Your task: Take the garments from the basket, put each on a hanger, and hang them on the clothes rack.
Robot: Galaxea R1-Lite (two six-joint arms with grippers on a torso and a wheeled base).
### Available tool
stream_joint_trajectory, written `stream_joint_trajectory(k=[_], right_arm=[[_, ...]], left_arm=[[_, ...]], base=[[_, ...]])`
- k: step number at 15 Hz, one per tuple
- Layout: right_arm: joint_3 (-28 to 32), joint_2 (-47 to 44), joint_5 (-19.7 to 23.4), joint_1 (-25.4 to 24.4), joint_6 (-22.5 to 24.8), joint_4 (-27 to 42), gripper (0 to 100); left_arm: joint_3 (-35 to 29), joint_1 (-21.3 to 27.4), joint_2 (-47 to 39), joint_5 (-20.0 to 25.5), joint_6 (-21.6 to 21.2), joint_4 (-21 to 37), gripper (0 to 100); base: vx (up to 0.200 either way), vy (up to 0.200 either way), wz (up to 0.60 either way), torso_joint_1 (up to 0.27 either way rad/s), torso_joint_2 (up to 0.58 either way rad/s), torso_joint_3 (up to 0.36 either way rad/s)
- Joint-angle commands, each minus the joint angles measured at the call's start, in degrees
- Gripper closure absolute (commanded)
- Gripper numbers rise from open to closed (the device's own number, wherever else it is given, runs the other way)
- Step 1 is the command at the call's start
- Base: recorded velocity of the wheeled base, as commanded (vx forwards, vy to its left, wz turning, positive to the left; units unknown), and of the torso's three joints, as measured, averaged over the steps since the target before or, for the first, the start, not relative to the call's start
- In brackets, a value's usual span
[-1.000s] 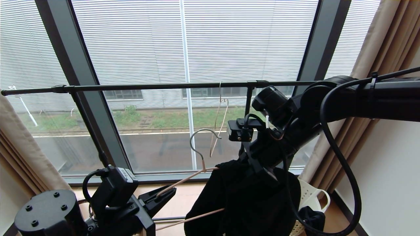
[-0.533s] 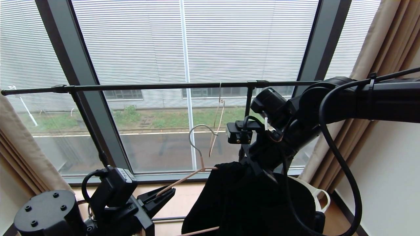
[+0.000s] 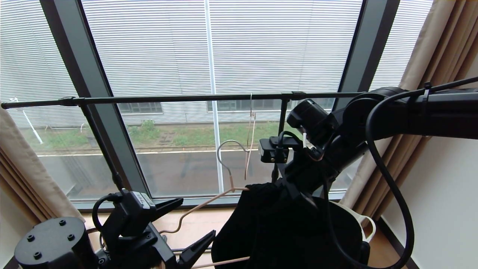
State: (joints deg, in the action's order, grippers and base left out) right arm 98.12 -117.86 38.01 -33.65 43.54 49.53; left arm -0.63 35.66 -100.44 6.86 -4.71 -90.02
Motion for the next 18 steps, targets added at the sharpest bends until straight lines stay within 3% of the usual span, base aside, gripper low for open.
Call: stream_joint_trajectory(k=[1,3,6,7,11,14,15,16,18], right_arm=[[-0.12,0.70,0.05,0.07,0.14,0.04,100],[-0.21,1.32,0.05,0.42,0.05,0.13,100],[-2.06,3.07,0.31,2.09,0.22,-0.22,100],[-2.15,3.07,0.31,2.09,0.31,-0.22,100],[-5.05,5.18,0.57,5.17,0.40,-2.60,100],[-11.37,8.70,3.65,6.93,0.31,-10.95,100],[-12.78,9.58,4.00,7.37,0.31,-12.88,100],[-13.48,10.19,4.00,7.63,0.22,-14.02,100],[-13.40,10.46,4.09,7.63,-0.04,-14.29,100]], left_arm=[[-0.07,-0.33,0.24,-0.01,0.14,0.02,0],[-0.42,-1.38,1.30,1.49,0.93,0.02,0],[-0.77,-9.47,3.49,11.68,4.09,0.02,0],[-0.77,-9.64,3.58,11.95,4.27,0.02,0],[-3.41,-20.10,4.99,26.18,17.36,0.02,0],[-7.89,-32.05,2.26,40.33,32.22,0.02,0],[-9.12,-35.13,0.68,43.85,35.03,0.02,0],[-9.56,-37.15,-1.87,46.57,35.56,0.02,0],[-9.56,-37.24,-4.50,47.28,34.68,0.02,0]], base=[[0.000,0.000,0.00,0.000,0.00,0.000],[0.000,0.000,0.00,0.000,0.00,0.000],[0.000,0.000,0.00,0.000,0.00,0.000],[0.000,0.000,0.00,0.000,0.00,0.000],[0.000,0.000,0.00,0.000,0.00,0.000],[0.000,0.000,0.00,0.000,0.00,0.000],[0.000,0.000,0.00,0.000,0.00,0.000],[0.000,0.000,0.00,0.000,0.00,0.000],[0.000,0.000,0.00,0.000,0.00,0.000]])
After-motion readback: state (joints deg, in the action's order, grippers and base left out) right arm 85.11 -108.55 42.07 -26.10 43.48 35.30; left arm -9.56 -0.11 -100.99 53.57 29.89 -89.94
